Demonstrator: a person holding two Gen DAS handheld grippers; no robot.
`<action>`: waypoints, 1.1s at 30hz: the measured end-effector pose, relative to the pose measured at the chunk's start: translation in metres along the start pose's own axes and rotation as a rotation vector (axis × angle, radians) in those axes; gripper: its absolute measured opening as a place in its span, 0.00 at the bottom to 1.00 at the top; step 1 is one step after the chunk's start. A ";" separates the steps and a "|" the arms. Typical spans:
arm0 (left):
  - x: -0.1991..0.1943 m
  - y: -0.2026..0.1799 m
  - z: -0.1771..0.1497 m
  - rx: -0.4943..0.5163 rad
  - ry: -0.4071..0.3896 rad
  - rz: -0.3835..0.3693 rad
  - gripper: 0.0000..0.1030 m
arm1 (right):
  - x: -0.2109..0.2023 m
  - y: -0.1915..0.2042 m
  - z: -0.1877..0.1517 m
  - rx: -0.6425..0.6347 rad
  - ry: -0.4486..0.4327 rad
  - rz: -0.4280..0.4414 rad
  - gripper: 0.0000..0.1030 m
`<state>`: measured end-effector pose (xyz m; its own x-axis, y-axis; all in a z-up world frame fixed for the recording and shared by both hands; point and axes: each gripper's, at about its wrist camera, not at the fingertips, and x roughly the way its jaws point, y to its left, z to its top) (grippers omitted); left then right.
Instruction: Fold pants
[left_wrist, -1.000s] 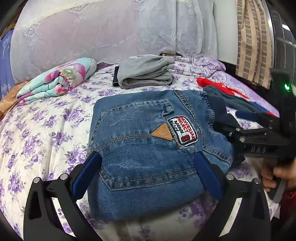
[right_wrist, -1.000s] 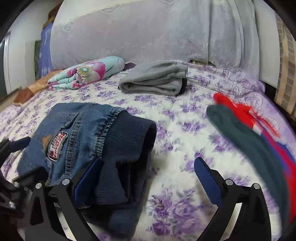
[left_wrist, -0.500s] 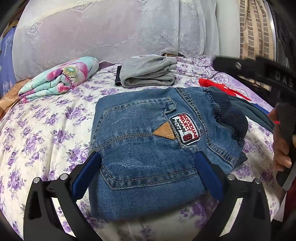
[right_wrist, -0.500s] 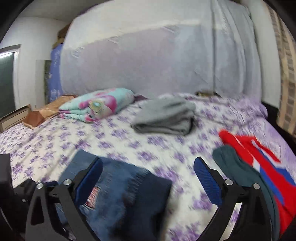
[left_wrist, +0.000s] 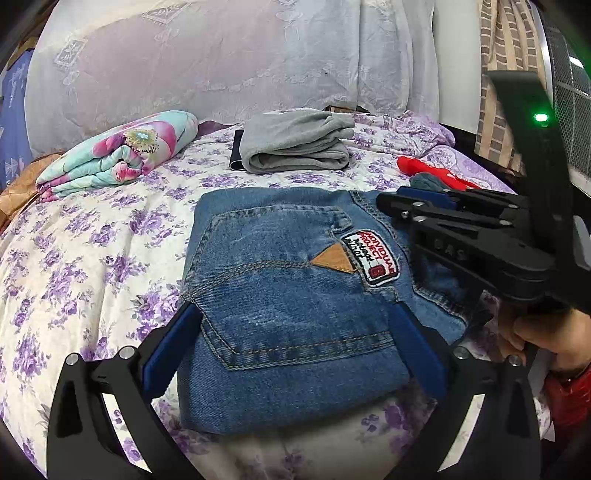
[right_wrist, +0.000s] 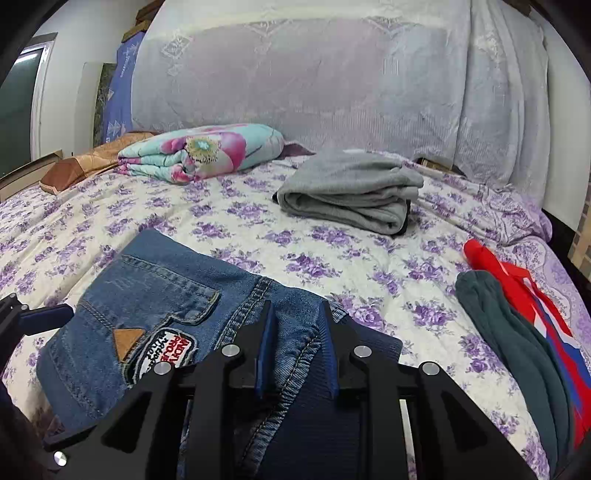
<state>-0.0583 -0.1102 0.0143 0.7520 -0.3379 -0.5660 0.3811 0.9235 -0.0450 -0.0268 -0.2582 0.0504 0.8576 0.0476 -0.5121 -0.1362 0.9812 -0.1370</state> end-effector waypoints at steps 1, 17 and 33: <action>0.000 0.000 0.000 -0.004 -0.001 -0.001 0.96 | -0.009 -0.003 0.000 0.022 -0.015 0.013 0.29; 0.000 0.003 0.000 -0.019 0.000 -0.012 0.96 | -0.082 -0.018 -0.016 0.080 -0.128 0.072 0.37; -0.001 0.002 -0.002 -0.029 -0.001 -0.022 0.96 | -0.037 -0.012 -0.045 0.056 0.105 0.050 0.66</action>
<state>-0.0593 -0.1072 0.0133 0.7440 -0.3587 -0.5638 0.3819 0.9206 -0.0817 -0.0793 -0.2802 0.0333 0.7935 0.0801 -0.6033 -0.1472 0.9871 -0.0625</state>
